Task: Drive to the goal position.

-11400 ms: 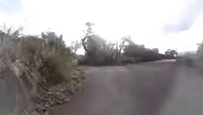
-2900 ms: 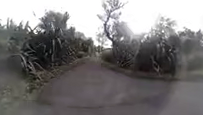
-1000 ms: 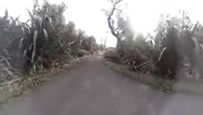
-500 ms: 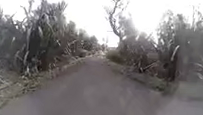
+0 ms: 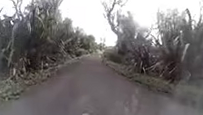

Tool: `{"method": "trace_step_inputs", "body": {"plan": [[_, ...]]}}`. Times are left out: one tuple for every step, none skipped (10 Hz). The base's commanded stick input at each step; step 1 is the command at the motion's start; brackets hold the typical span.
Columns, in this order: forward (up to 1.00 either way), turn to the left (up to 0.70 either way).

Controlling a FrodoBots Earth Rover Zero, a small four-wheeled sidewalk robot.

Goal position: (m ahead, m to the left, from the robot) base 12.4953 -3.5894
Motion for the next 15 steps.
{"method": "trace_step_inputs", "body": {"plan": [[0.70, -0.02], [0.70, 0.00], [0.70, 0.00], [0.70, 0.00], [0.70, 0.00], [0.70, 0.00], [0.70, 0.00], [0.70, -0.35], [0.70, -0.35], [0.70, -0.35], [0.70, -0.35], [0.70, -0.35], [0.70, -0.35], [0.70, -0.35], [0.70, -0.35]]}}
